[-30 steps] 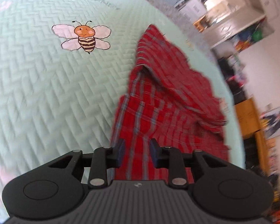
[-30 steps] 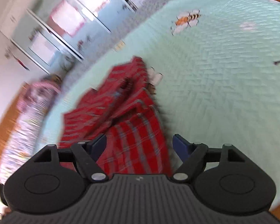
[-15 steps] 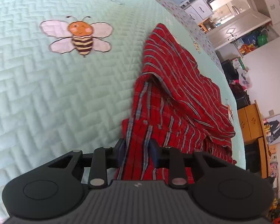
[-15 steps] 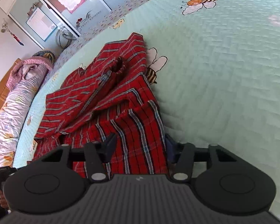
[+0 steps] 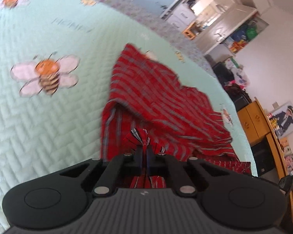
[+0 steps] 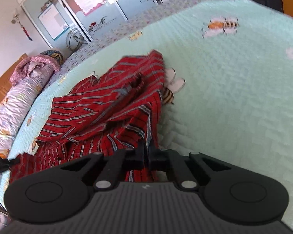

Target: Fold clothes

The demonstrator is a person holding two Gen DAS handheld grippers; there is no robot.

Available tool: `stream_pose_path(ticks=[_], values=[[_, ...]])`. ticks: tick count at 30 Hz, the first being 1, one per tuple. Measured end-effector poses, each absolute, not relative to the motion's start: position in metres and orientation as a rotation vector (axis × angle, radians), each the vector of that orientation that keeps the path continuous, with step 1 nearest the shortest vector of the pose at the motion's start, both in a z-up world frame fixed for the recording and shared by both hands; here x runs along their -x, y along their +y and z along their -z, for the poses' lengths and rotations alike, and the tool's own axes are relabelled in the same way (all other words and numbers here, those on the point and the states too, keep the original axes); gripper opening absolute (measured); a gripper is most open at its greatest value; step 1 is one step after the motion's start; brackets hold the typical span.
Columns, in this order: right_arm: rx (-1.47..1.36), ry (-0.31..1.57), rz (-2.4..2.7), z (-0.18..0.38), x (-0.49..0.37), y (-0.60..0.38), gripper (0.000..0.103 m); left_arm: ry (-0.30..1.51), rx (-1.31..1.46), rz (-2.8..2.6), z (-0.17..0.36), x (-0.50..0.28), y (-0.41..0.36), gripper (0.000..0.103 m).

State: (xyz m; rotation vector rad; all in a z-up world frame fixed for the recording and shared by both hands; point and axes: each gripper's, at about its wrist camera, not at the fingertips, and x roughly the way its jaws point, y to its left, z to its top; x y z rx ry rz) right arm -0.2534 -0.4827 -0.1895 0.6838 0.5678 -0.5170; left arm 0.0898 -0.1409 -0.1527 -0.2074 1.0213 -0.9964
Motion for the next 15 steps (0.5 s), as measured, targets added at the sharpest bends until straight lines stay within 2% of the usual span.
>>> stream_pose_path(ticks=[2,3,6,15], values=[[-0.628,0.592,0.512,0.184,0.249,-0.477,0.006,1.014,0.165,1.009,0.149,-0.087,-0.148,0.002],[-0.605,0.615,0.52,0.184,0.245,-0.476,0.014,1.016,0.147,1.012,0.15,-0.086,-0.152,0.002],[-0.587,0.656,0.517,0.192,0.235,-0.478,0.025,1.06,0.137,0.99,0.163,-0.09,-0.158,0.002],[-0.407,0.657,0.597,0.193,0.227,-0.465,0.026,1.038,0.152,0.989,0.167,-0.09,-0.151,0.002]])
